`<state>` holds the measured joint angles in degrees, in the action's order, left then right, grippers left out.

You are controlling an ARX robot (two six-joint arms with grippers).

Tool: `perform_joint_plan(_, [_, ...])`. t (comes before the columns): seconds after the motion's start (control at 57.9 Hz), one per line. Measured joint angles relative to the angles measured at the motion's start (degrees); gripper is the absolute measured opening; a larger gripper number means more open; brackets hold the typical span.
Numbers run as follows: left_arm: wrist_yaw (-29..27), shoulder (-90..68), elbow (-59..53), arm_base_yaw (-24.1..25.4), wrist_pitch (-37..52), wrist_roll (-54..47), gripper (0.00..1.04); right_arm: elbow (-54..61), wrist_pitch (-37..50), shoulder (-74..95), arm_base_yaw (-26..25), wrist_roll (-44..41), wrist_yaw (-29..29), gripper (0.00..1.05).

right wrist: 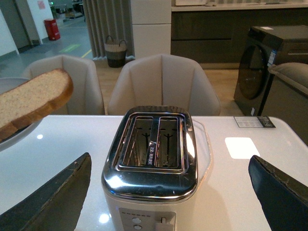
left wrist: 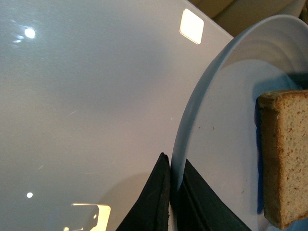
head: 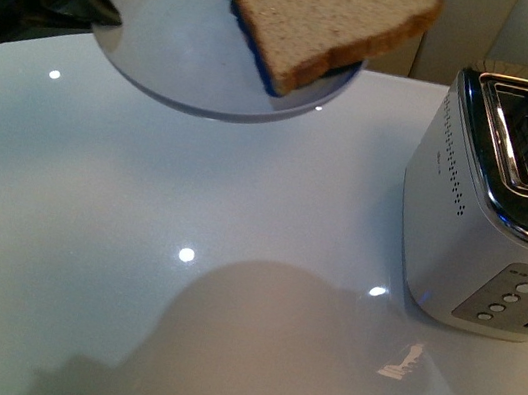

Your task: Left arm holds plate, right arm toasts bread

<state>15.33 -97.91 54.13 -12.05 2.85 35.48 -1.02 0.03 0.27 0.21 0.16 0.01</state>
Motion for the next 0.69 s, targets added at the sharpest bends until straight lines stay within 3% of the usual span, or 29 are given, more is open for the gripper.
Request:
perform_joint_plan(0.086, [-0.59, 0.57, 1.57, -3.82, -1.01, 1.33, 0.03, 0.0, 0.0, -0.02, -0.02, 0.0, 0.0, 0.96])
perform_joint_plan(0.242, [-1.03, 1.46, 2.62, -6.51, -1.44, 2.54, 0.03, 0.0, 0.0, 0.0, 0.0, 0.0, 0.0, 0.96])
perform_joint_plan(0.691, [-0.31, 2.16, 2.67, -8.22, -1.31, 3.23, 0.03, 0.0, 0.0, -0.02, 0.0, 0.0, 0.0, 0.96])
